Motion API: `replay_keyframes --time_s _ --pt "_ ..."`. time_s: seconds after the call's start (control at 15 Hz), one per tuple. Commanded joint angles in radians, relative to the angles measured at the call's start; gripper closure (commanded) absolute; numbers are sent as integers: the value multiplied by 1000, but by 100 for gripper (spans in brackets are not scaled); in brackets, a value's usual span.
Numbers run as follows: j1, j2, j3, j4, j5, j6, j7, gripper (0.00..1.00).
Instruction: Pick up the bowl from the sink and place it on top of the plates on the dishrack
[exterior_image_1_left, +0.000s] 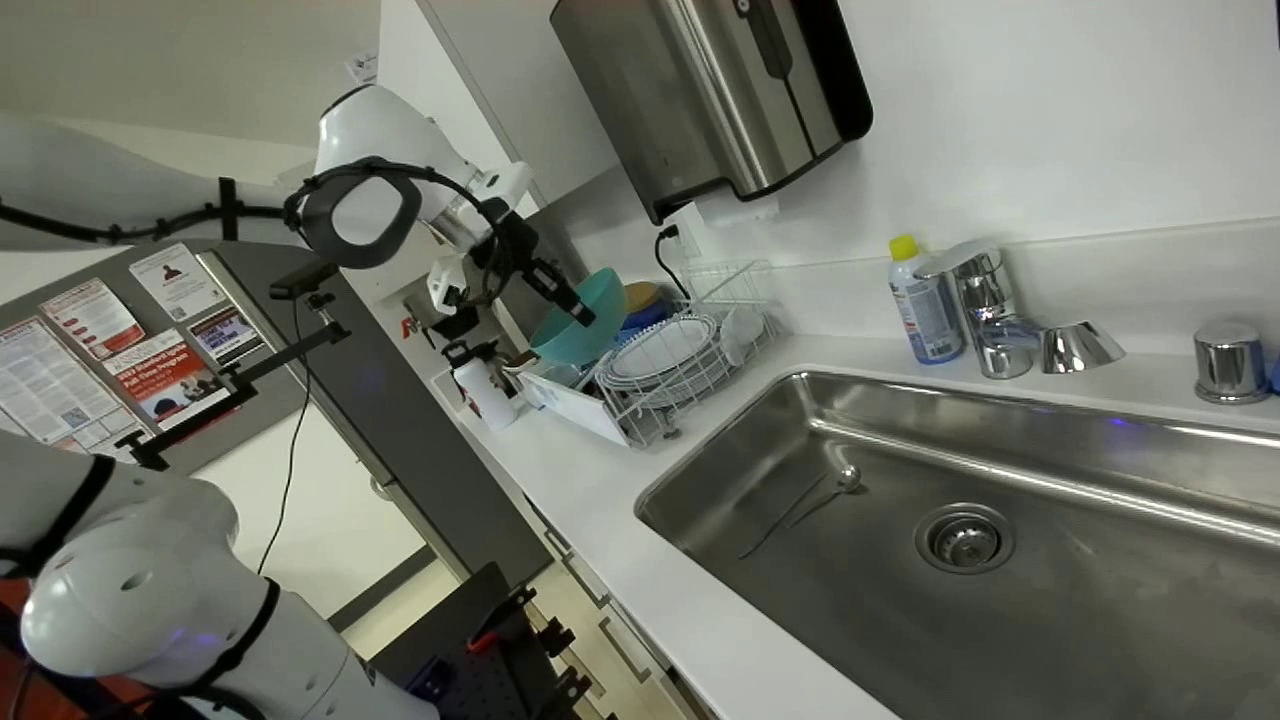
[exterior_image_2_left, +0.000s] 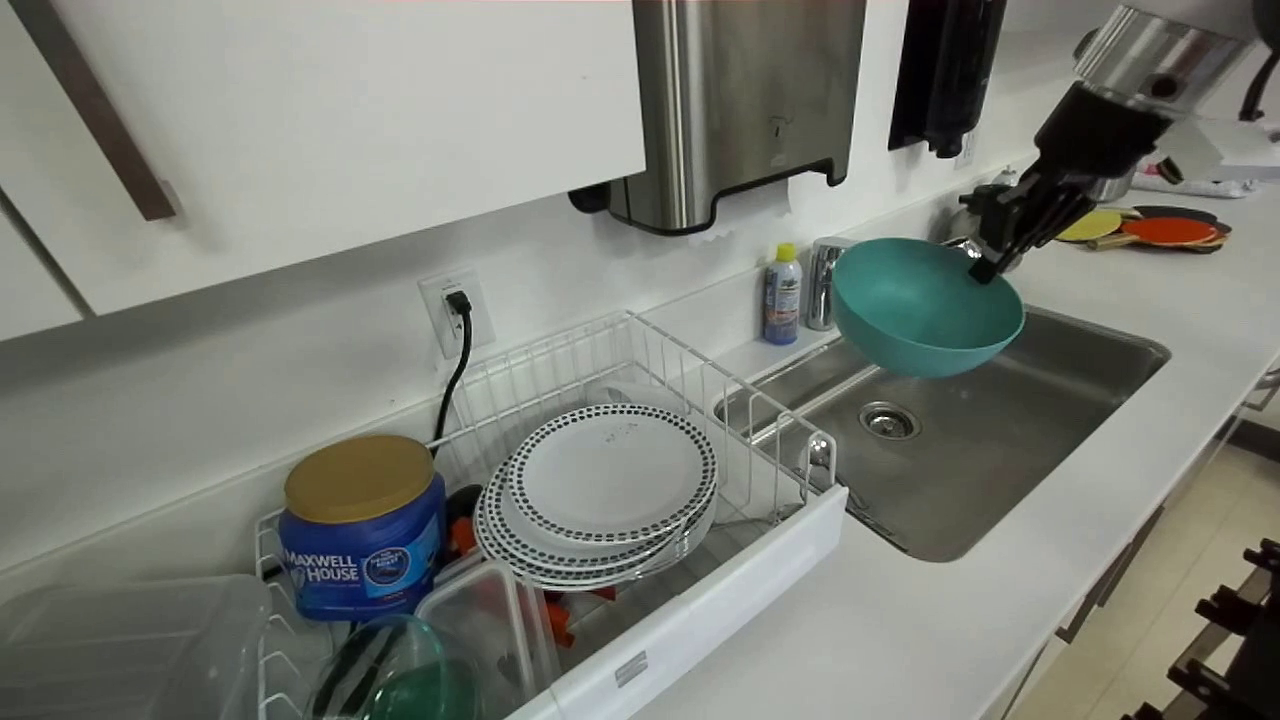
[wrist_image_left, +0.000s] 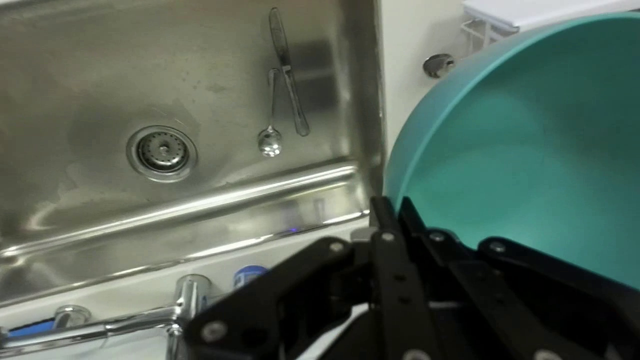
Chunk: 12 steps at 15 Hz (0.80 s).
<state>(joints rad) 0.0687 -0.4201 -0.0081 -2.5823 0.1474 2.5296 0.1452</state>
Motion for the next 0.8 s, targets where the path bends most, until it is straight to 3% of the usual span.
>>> replay_keyframes --time_s 0.0,0.27,0.33,0.4,0.47,0.73 --pt "55 -19 63 -28 46 116 -5 99" --pt "133 30 126 -9 99 252 11 99" --pt "131 44 150 0 86 260 33 99" --pt "120 18 128 -9 74 214 12 99" --pt "124 23 138 -9 74 217 19 95" --pt "120 25 132 -9 74 217 18 95"
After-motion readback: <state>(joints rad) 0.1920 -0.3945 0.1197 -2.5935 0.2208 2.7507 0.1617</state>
